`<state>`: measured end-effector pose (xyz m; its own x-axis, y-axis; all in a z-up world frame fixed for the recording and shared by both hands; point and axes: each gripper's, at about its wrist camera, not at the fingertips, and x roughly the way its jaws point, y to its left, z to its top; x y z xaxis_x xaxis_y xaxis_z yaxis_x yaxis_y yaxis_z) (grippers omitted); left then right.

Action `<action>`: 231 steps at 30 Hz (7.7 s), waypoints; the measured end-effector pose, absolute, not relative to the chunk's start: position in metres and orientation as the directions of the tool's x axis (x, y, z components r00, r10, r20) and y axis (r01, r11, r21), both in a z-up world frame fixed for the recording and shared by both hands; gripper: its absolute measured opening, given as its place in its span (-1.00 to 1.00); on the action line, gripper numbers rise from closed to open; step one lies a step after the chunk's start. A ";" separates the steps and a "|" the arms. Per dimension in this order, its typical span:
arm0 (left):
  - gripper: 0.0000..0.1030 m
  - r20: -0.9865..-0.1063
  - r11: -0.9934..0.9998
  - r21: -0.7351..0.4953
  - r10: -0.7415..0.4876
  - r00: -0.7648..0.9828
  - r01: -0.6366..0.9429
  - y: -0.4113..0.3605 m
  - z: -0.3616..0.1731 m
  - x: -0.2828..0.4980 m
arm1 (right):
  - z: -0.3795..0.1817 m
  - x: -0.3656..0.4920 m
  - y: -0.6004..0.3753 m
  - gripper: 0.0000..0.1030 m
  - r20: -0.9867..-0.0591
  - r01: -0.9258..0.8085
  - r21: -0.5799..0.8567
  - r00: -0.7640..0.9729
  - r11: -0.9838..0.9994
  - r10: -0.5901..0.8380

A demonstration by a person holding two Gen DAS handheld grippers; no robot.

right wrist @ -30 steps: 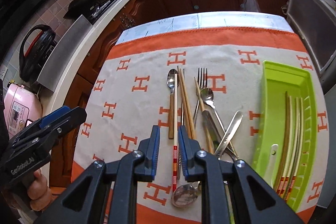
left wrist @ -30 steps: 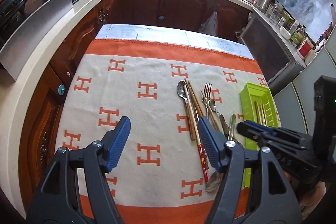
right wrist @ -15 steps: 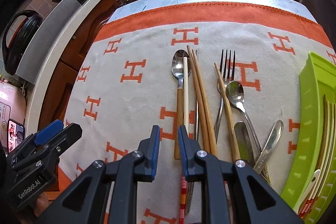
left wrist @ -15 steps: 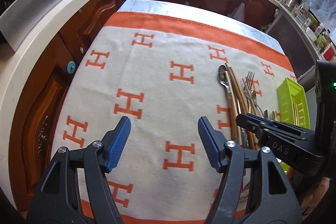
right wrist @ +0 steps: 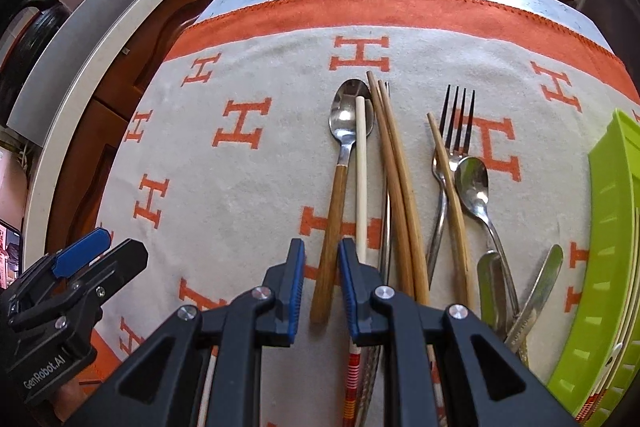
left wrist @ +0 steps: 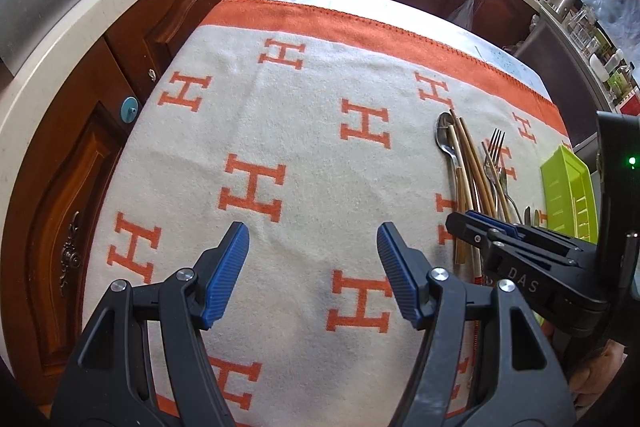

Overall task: Organize utensils
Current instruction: 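Grasp the wooden-handled steel spoon by its handle with the right tool, then place the spoon in the tray with the right tool while the left tool grasps a red-banded bamboo chopstick, then carry the bamboo chopstick into the green tray with the left tool and open it, then withdraw both tools from the tray back over the utensil pile, then grasp a plain wooden chopstick from the pile with the right tool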

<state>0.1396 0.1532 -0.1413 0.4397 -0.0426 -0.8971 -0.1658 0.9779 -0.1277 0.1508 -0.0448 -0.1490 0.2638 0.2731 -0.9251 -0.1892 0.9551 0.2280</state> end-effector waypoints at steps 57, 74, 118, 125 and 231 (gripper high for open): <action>0.17 -0.947 0.993 -0.005 0.033 0.320 -0.116 0.014 -0.184 0.139 | -0.099 0.026 -0.282 -0.83 -0.819 0.224 0.383 0.531 0.896 0.218; -0.93 -0.926 0.992 -0.118 -0.095 0.366 -0.042 0.016 -0.159 0.121 | -0.096 0.005 -0.287 -0.83 -0.807 0.241 0.430 0.535 0.870 0.251; -0.25 -0.890 0.936 -0.078 -0.221 0.400 0.344 -0.135 -0.090 0.075 | -0.034 -0.051 -0.276 -0.70 -0.831 0.305 0.177 0.555 0.936 -0.024; -0.24 -0.881 0.939 -0.085 -0.226 0.414 0.332 -0.106 -0.072 0.067 | -0.031 -0.047 -0.261 -0.70 -0.832 0.277 0.162 0.554 0.947 -0.019; -0.24 -0.942 0.995 -0.097 -0.091 0.323 -0.004 0.081 -0.161 0.130 | -0.146 0.092 -0.094 -0.86 -0.831 -0.131 0.507 0.190 0.852 0.523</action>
